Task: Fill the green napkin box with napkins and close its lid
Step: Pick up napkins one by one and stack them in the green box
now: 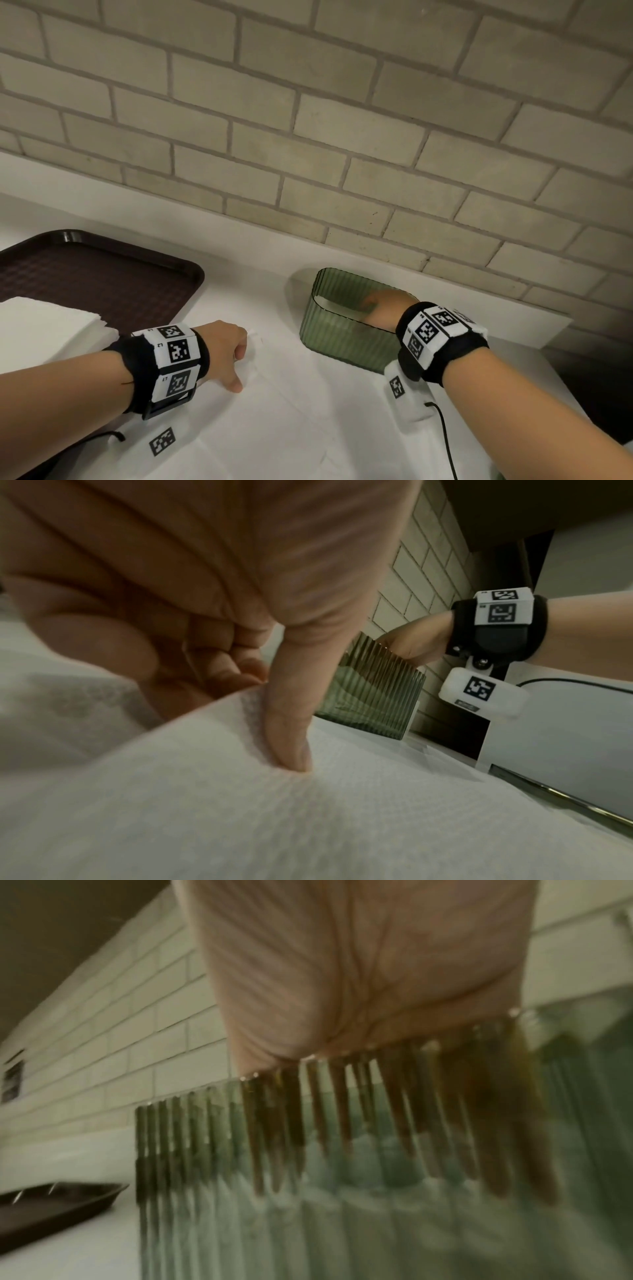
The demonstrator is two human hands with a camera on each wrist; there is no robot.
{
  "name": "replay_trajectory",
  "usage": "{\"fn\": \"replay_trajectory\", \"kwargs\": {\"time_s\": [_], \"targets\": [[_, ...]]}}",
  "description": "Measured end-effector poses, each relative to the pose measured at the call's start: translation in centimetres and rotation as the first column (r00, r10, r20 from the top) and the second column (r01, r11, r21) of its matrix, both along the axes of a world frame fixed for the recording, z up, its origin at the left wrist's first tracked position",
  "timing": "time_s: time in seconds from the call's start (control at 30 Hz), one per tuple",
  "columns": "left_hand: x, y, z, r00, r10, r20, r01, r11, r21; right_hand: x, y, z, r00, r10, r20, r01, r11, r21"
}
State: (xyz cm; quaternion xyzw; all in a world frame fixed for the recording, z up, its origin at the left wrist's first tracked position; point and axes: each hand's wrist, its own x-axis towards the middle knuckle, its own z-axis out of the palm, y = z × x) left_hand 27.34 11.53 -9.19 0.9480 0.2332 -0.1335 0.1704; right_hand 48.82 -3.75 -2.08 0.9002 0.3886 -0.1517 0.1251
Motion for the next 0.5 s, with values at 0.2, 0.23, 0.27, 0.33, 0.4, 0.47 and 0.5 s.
{"fn": "replay_trajectory", "kwargs": {"time_s": [0.2, 0.23, 0.27, 0.33, 0.4, 0.47, 0.5], "targets": [[-0.1, 0.1, -0.1, 1.0, -0.004, 0.009, 0.004, 1.0, 0.005, 1.9, 0.3, -1.0, 0.995, -0.03, -0.097, 0.012, 0.983, -0.183], [-0.1, 0.1, -0.1, 1.0, -0.003, 0.007, 0.003, 1.0, 0.002, 2.2, 0.2, -1.3, 0.996, -0.016, -0.09, -0.001, 0.981, -0.193], [-0.1, 0.1, -0.1, 1.0, -0.002, 0.006, 0.002, 1.0, 0.0, 2.3, 0.1, -1.6, 0.997, -0.001, -0.083, -0.015, 0.981, -0.195], [-0.1, 0.1, 0.0, 1.0, -0.001, 0.006, 0.001, 1.0, 0.001, 2.5, 0.1, -2.1, 0.996, 0.025, -0.083, -0.04, 0.981, -0.188], [-0.1, 0.1, 0.1, 1.0, -0.007, 0.007, 0.007, 1.0, -0.001, 3.0, 0.1, -2.7, 0.996, 0.047, -0.078, -0.061, 0.98, -0.187], [-0.2, 0.1, 0.1, 1.0, -0.021, 0.015, 0.021, 1.0, -0.004, 3.4, 0.1, -3.1, 0.994, 0.083, -0.067, -0.094, 0.978, -0.185], [-0.2, 0.1, 0.1, 0.999, -0.033, 0.019, 0.033, 0.999, 0.0, 3.5, 0.0, -3.1, 0.993, 0.1, -0.056, -0.109, 0.976, -0.189]]}}
